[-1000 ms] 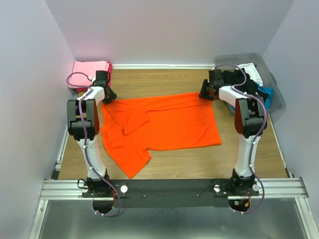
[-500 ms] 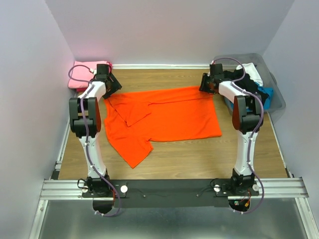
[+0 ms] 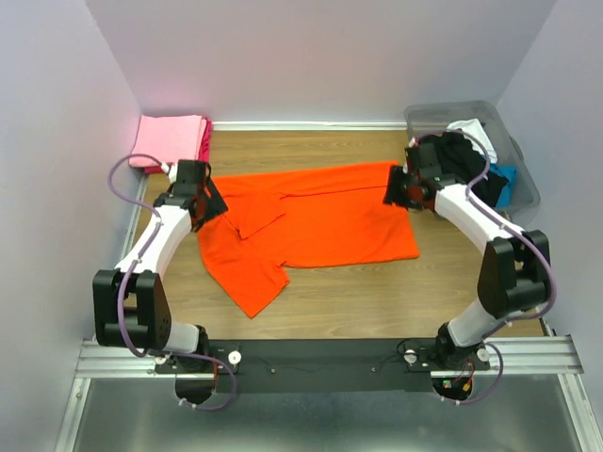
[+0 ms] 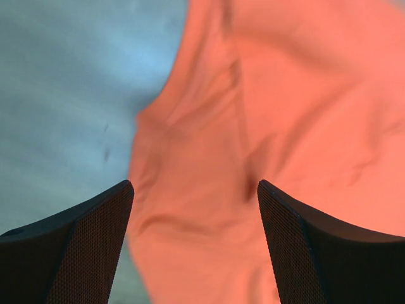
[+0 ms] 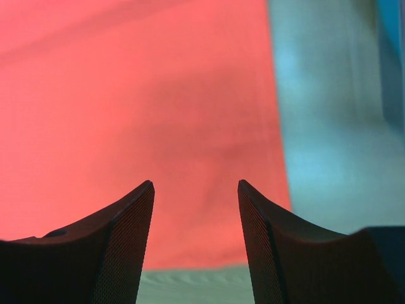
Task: Fold and stack the t-shirts
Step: Fold the tshirt
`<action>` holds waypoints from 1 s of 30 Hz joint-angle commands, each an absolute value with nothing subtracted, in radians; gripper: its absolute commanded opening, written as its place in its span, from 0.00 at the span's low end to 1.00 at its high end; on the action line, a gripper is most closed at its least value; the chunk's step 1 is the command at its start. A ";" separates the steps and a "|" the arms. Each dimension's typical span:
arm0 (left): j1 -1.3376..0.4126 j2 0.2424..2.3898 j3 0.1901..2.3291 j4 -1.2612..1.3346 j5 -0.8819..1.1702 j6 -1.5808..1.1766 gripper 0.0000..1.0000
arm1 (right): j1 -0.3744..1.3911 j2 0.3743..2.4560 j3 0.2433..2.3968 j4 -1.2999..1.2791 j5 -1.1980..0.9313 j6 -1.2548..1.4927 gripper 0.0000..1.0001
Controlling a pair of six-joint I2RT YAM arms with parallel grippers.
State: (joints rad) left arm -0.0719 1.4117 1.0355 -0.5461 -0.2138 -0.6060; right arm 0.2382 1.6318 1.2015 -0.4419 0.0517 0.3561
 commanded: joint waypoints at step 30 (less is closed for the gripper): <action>-0.061 1.520 0.747 -0.568 -0.268 -0.643 0.45 | 0.215 1.355 0.750 -0.632 0.147 0.561 0.63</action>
State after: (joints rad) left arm -0.0696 1.4689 0.7834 -0.6090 -0.2394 -0.6296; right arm 0.2237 1.3819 0.7792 -0.6228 0.1230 0.5217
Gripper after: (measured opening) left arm 0.495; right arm 0.632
